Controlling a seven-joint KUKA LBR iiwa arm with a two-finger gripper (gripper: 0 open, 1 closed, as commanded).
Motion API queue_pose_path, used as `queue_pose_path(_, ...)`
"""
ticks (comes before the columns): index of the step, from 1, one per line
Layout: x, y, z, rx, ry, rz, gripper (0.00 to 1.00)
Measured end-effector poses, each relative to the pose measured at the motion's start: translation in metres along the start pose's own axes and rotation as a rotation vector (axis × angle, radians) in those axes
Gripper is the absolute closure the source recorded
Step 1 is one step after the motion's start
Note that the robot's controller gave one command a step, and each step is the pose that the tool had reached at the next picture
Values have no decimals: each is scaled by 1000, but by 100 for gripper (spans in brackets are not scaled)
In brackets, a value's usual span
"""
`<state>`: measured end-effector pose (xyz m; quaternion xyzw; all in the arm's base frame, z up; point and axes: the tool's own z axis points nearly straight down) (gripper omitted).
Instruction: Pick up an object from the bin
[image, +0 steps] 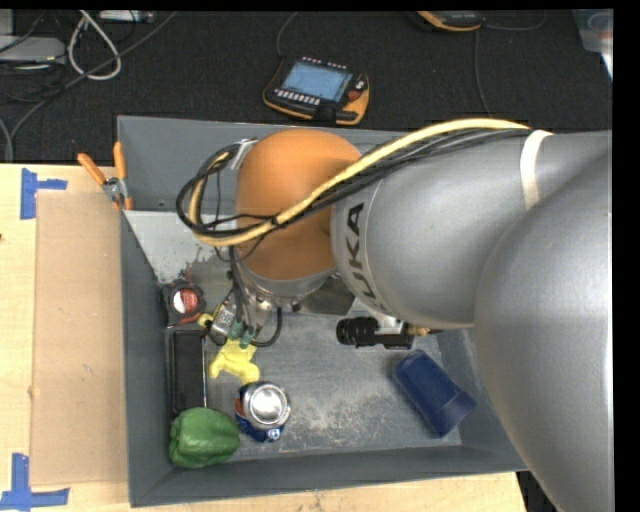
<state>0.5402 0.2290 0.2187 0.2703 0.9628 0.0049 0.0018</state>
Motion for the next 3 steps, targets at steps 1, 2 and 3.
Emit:
queue_pose_path(1,8,-43,48,15,11,-172,100)
queue_pose_path(2,-42,-4,19,-5,-4,-157,100)
queue_pose_path(3,-38,-12,4,4,4,-166,100)
